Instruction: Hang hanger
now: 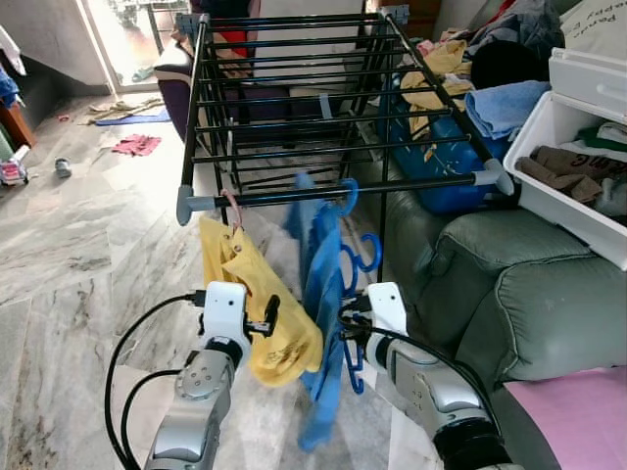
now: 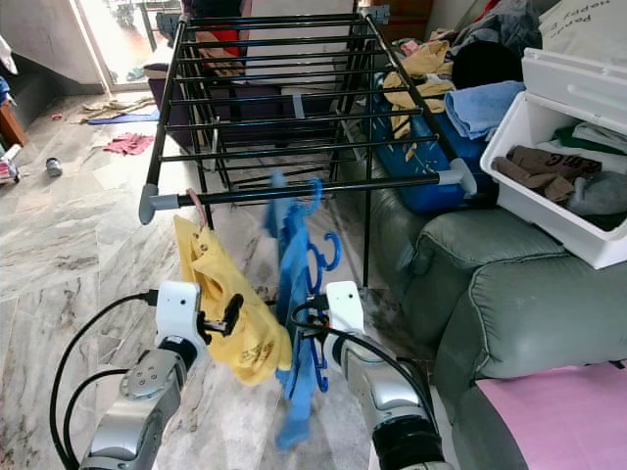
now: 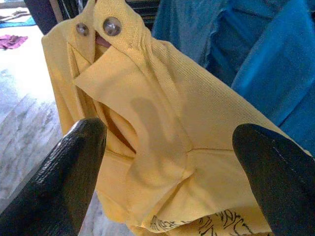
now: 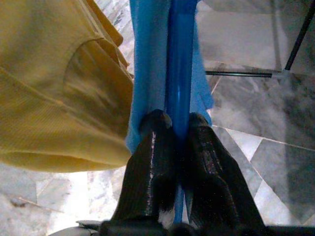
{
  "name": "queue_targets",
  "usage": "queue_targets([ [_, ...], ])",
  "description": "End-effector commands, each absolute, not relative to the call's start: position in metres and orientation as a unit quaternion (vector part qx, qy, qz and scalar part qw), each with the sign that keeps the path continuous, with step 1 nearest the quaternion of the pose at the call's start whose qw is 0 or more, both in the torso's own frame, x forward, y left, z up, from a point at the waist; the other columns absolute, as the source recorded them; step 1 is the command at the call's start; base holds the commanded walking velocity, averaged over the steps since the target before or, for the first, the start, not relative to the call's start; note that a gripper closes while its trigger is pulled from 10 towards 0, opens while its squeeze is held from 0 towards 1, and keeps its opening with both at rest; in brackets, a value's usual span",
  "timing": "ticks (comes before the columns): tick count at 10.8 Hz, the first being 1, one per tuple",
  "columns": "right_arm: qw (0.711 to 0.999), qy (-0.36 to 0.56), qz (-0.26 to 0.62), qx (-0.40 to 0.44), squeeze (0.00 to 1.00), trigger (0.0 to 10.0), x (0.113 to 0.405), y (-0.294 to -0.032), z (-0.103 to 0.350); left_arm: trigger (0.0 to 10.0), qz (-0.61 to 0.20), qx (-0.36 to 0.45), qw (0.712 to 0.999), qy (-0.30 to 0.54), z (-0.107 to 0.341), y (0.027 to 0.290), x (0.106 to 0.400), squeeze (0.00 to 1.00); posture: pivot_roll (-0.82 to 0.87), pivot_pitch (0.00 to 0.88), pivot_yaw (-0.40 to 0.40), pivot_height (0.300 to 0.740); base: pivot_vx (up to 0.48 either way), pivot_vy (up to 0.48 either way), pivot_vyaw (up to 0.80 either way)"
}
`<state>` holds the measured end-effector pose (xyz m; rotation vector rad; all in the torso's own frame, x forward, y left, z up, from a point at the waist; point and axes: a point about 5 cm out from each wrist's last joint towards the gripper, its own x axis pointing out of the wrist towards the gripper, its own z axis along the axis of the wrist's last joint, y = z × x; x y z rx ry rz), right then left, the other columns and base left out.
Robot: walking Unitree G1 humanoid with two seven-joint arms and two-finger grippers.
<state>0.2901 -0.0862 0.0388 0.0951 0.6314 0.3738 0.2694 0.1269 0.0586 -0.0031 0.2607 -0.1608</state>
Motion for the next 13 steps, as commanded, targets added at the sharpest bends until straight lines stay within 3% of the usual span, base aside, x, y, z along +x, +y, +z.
queue_targets([
  [1, 0.93, 0.307, 0.199, 0.042, 0.0, 10.0, 0.29, -0.081, 0.041, 10.0, -0.081, 0.005, 0.988, 0.13, 0.059, 0.127, 0.272, 0.0, 0.0, 0.0, -0.01, 0.74, 0.0, 0.0, 0.0],
  [2, 0.937, 0.299, 0.178, 0.034, 0.0, 10.0, 0.292, -0.087, 0.042, 10.0, -0.082, 0.005, 0.988, 0.129, 0.059, 0.126, 0.271, 0.0, 0.01, 0.0, -0.011, 0.74, 0.0, 0.0, 0.0],
  [4, 0.961, 0.269, 0.064, 0.011, 0.0, 10.0, 0.299, -0.131, 0.045, 10.0, -0.098, 0.001, 0.987, 0.124, 0.06, 0.124, 0.27, 0.0, 0.01, 0.0, -0.012, 0.74, 0.0, 0.0, 0.0],
  [6, 0.966, 0.256, -0.019, 0.001, 0.0, 10.0, 0.292, -0.177, 0.048, 10.0, -0.119, -0.002, 0.985, 0.123, 0.06, 0.122, 0.266, 0.0, 0.0, 0.0, -0.007, 0.74, 0.0, 0.0, 0.0],
  [8, 0.964, 0.26, -0.053, -0.007, 0.0, 10.0, 0.283, -0.199, 0.045, 10.0, -0.14, -0.003, 0.982, 0.124, 0.06, 0.119, 0.266, 0.0, -0.01, 0.0, 0.002, 0.74, 0.0, 0.0, 0.0],
  [10, 0.962, 0.267, -0.06, -0.007, 0.0, 10.0, 0.279, -0.211, 0.043, 10.0, -0.167, -0.008, 0.978, 0.121, 0.061, 0.114, 0.264, 0.0, -0.02, 0.0, 0.011, 0.74, 0.0, 0.0, 0.0],
  [13, 0.964, 0.265, -0.027, -0.013, 0.0, 10.0, 0.28, -0.208, 0.046, 10.0, -0.177, -0.018, 0.978, 0.113, 0.064, 0.113, 0.26, 0.0, -0.01, 0.0, 0.005, 0.74, 0.094, 0.0, 0.0],
])
